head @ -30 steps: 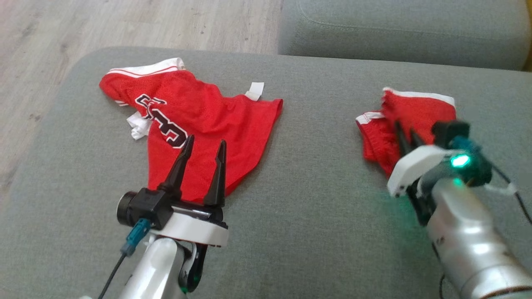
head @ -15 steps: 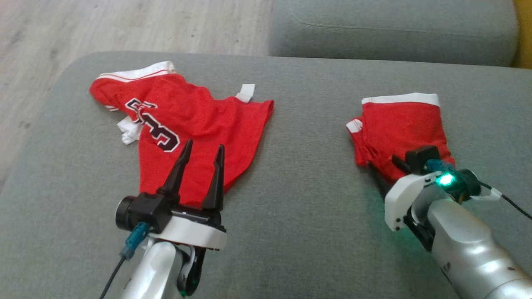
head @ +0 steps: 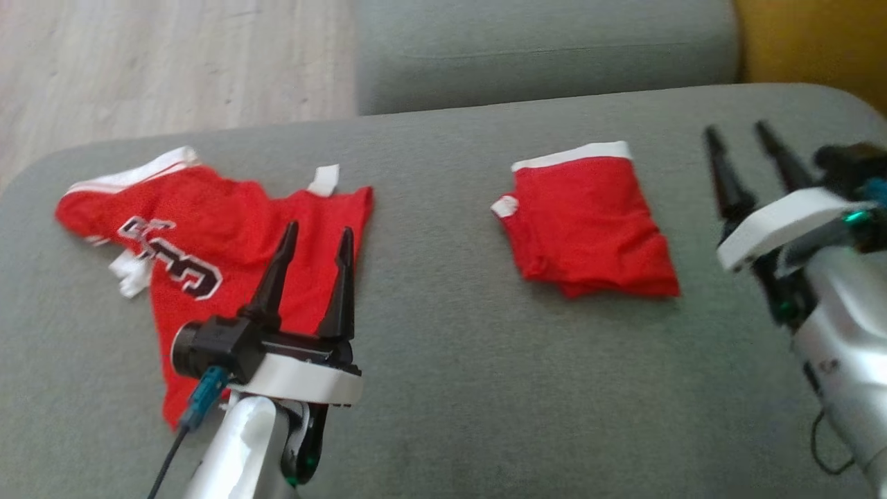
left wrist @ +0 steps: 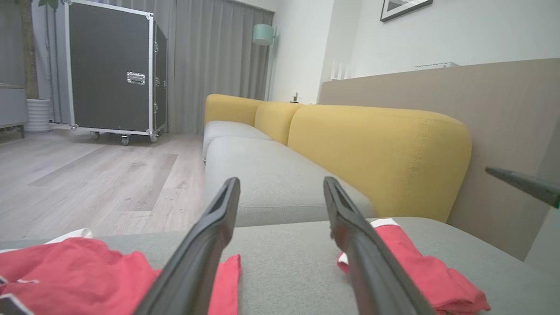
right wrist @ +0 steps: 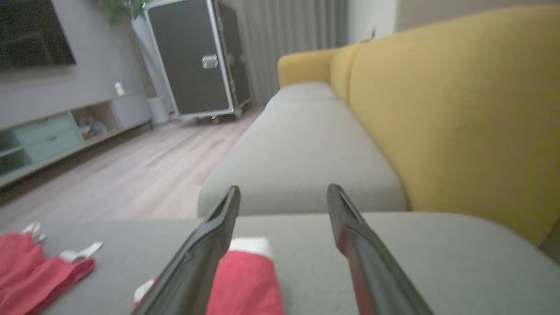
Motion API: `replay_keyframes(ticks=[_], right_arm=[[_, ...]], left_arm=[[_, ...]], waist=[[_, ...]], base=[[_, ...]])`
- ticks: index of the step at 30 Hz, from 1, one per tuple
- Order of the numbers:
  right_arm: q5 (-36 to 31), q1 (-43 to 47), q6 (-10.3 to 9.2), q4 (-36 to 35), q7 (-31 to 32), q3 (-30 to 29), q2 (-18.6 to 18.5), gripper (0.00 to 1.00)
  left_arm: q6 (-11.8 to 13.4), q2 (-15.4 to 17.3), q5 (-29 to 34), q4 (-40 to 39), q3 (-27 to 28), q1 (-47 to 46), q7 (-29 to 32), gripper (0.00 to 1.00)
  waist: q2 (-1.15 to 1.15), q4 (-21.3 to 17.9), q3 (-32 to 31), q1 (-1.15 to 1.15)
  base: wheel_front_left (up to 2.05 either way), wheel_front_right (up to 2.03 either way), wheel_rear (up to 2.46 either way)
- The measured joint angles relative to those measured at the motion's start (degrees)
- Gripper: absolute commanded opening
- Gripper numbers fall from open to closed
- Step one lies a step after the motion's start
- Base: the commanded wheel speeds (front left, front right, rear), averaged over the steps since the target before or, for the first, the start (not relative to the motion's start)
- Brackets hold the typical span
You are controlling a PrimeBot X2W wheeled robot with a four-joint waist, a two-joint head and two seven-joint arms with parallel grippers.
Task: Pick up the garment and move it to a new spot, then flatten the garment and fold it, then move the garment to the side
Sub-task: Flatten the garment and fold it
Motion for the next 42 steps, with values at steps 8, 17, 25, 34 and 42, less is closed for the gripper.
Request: replay_keyframes(ticks=[8, 17, 25, 34, 42], right_arm=[[-15.4, 10.2, 0.00, -17.3, -0.4, -24.5, 4.8, 1.00], [-25.4, 29.3, 0.00, -27.1, -0.4, -32.7, 16.8, 1.00], [-28.4, 23.8, 0.00, -27.2, 0.5, -33.4, 16.1, 0.00], [-28.8, 8.3, 0.00, -13.3, 7.6, -34.4, 9.9, 0.00], [-31.0, -1.3, 0.00, 3.2, 7.9, -33.0, 6.5, 0.00]], left_arm=[[-0.1, 0.0, 0.0, -1.4, 0.5, 0.3, 0.0, 1.00], [0.0, 0.0, -0.7, -1.5, 0.8, 4.5, 0.0, 1.00], [-0.1, 0.0, -0.6, -1.6, -0.9, 1.5, 0.0, 1.00], [0.1, 0.0, -1.5, -2.0, -5.1, -3.7, 0.0, 1.00], [1.1, -0.1, -2.8, -2.0, -7.8, -6.1, 0.0, 1.00]], waist=[[0.00, -4.9, -0.9, 0.00], [0.00, -4.9, -0.6, 0.00], [0.00, -1.5, 3.3, 0.00], [0.00, 4.9, 9.4, 0.01], [0.00, 11.9, 14.0, 0.01]], base=[[0.00, 0.00, 0.00], [0.00, 0.00, 0.00], [0.00, 0.00, 0.00], [0.00, 0.00, 0.00], [0.00, 0.00, 0.00]])
